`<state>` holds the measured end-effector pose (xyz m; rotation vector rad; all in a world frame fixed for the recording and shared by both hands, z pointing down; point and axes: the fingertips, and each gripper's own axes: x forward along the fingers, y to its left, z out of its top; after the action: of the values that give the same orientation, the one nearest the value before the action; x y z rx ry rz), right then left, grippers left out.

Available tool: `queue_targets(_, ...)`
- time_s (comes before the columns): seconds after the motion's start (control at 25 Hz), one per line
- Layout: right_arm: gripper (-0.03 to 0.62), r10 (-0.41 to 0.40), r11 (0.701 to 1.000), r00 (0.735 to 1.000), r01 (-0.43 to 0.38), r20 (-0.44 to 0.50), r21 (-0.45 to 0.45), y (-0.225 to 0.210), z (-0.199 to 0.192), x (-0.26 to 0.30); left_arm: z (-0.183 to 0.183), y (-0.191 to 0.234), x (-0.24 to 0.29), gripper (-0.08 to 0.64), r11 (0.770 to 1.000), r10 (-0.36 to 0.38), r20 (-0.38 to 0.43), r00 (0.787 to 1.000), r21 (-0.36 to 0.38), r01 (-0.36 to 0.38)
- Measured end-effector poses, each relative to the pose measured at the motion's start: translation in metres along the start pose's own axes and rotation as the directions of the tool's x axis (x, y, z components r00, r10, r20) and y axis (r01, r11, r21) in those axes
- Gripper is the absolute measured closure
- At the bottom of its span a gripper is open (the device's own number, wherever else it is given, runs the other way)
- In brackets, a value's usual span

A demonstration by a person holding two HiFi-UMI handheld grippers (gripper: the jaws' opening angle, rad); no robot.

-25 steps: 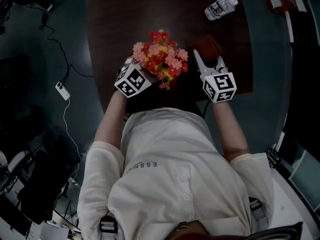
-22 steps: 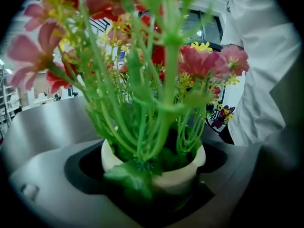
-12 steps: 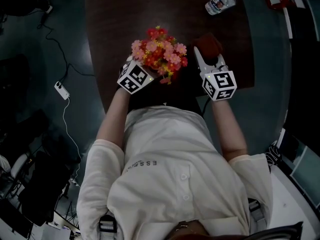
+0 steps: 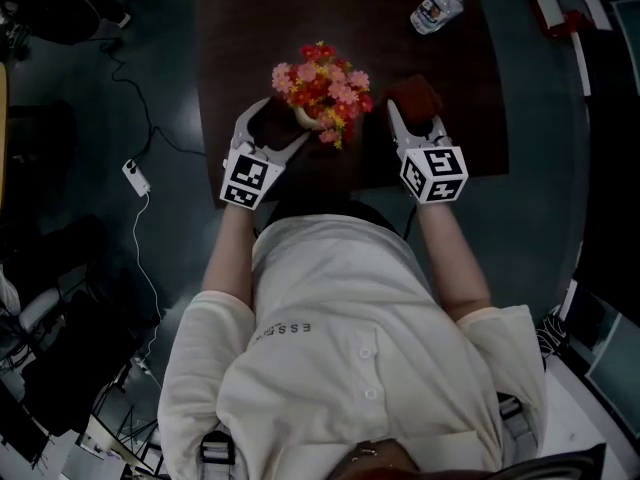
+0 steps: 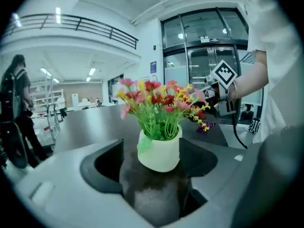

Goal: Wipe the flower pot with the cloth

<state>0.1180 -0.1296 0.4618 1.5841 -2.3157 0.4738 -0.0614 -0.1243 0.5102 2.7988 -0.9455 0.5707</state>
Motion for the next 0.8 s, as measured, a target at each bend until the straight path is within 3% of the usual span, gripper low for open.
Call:
queue_targets(0.12, 0.543, 0.027, 1.0, 0.999, -0.027, 0.026, 0.012, 0.008, 0.007, -0.021, 0.025, 0.006, -0.037, 0.309, 0.988, 0.155, 0.083, 0.984, -0.014, -0.155)
queue_targets(0.24, 0.543, 0.07, 0.997, 0.997, -0.069, 0.027, -0.016, 0.019, 0.006, -0.044, 0.06, -0.005, -0.074, 0.542, 0.953, 0.305, 0.173, 0.937, -0.056, -0.299)
queue_targets(0.48, 0.543, 0.126, 0.99, 0.99, -0.121, 0.066, -0.078, 0.044, 0.005, -0.098, 0.088, -0.058, -0.125, 0.543, 0.908, 0.408, 0.232, 0.883, -0.206, -0.365)
queue_targets(0.64, 0.543, 0.152, 0.98, 0.984, -0.139, 0.09, -0.141, 0.063, 0.001, -0.129, 0.099, -0.093, -0.155, 0.543, 0.895, 0.438, 0.266, 0.859, -0.222, -0.388)
queue_targets(0.8, 0.543, 0.143, 0.98, 0.985, -0.127, 0.1, -0.155, 0.078, -0.01, -0.158, 0.107, -0.12, -0.175, 0.543, 0.894, 0.437, 0.288, 0.852, -0.241, -0.377)
